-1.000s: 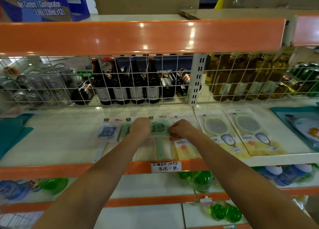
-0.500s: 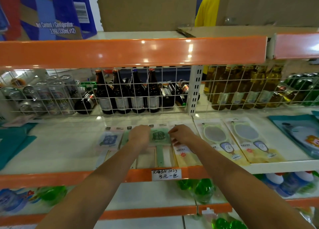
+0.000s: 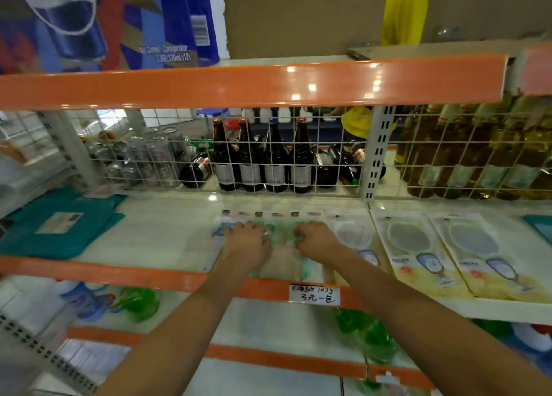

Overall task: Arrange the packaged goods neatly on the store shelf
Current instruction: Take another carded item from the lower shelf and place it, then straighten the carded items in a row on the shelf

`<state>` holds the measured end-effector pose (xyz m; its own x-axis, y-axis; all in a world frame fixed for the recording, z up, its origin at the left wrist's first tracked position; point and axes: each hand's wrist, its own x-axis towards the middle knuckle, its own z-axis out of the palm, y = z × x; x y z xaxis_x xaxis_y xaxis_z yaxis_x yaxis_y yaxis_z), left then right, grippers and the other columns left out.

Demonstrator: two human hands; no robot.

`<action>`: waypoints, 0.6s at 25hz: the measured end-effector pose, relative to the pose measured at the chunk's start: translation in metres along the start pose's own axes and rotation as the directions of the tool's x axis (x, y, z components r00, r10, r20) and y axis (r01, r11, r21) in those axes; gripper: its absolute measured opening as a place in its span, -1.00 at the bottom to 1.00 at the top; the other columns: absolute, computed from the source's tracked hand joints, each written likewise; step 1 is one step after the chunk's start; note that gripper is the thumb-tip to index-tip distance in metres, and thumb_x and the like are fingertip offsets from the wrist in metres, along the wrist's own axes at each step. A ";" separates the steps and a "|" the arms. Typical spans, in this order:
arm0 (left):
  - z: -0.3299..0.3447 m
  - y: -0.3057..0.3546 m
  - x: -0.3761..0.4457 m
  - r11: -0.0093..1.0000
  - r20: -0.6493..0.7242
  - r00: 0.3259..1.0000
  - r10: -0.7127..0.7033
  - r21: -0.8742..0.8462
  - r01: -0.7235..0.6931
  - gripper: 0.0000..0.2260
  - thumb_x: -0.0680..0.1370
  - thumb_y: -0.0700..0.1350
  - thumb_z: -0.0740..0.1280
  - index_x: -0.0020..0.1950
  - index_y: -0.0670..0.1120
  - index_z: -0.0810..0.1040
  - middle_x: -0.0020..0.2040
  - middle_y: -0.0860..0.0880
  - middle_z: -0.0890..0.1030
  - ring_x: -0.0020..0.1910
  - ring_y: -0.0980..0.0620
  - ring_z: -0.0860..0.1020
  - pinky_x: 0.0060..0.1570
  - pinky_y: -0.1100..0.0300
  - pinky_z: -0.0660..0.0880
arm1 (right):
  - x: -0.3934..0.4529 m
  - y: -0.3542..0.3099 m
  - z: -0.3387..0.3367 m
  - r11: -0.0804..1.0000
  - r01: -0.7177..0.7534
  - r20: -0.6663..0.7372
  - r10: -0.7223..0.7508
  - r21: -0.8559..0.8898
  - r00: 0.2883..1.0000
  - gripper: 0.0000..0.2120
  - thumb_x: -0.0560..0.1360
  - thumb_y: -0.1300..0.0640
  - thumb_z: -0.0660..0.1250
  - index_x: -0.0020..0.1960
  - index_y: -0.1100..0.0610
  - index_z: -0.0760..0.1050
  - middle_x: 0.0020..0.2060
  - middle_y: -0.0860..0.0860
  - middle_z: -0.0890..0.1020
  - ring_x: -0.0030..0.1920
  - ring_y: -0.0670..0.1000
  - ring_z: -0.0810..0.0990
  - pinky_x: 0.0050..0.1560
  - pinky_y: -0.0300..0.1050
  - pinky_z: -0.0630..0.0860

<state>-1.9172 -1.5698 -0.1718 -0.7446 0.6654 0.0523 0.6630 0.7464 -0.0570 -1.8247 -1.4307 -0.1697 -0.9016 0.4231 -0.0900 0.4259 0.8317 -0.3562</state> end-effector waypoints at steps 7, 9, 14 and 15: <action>-0.013 -0.071 -0.022 0.990 0.027 0.990 -0.138 -0.036 0.139 -0.64 0.59 0.10 0.13 0.35 0.00 0.39 0.30 -0.06 0.44 0.30 -0.11 0.37 0.30 -0.08 0.24 | 0.019 -0.074 0.019 0.984 0.172 0.001 -0.172 -0.049 0.985 -0.65 0.52 0.12 0.18 0.28 0.16 0.46 0.19 0.15 0.53 0.16 0.16 0.50 0.13 -0.08 0.45; -0.011 -0.093 -0.033 0.986 -0.002 0.987 -0.164 -0.024 0.164 -0.64 0.59 0.10 0.13 0.30 -0.04 0.42 0.26 -0.07 0.47 0.26 -0.11 0.40 0.25 -0.05 0.29 | 0.025 -0.097 0.030 0.976 0.206 0.017 -0.205 -0.066 0.979 -0.71 0.51 0.17 0.17 0.18 0.17 0.51 0.13 0.14 0.58 0.09 0.15 0.55 0.04 -0.11 0.46; -0.014 -0.167 -0.069 0.962 0.036 0.967 -0.251 -0.099 0.253 -0.60 0.59 0.12 0.13 0.38 -0.01 0.35 0.31 -0.06 0.43 0.31 -0.11 0.37 0.26 -0.06 0.28 | 0.034 -0.177 0.061 0.962 0.272 0.052 -0.270 -0.032 0.961 -0.65 0.54 0.11 0.17 0.31 0.13 0.44 0.26 0.10 0.51 0.25 0.11 0.46 0.27 -0.08 0.38; -0.016 -0.182 -0.075 0.956 0.046 0.962 -0.270 -0.107 0.274 -0.59 0.60 0.12 0.13 0.39 -0.01 0.33 0.33 -0.06 0.42 0.32 -0.11 0.35 0.28 -0.06 0.27 | 0.036 -0.195 0.066 0.959 0.282 0.055 -0.281 -0.020 0.958 -0.63 0.55 0.07 0.18 0.33 0.11 0.41 0.27 0.09 0.49 0.28 0.11 0.43 0.29 -0.05 0.36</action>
<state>-1.9810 -1.7554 -0.1498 -0.8988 0.4378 0.0203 0.4381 0.8965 0.0662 -1.9446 -1.6012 -0.1652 -0.9876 0.1524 -0.0374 0.1559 0.9244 -0.3480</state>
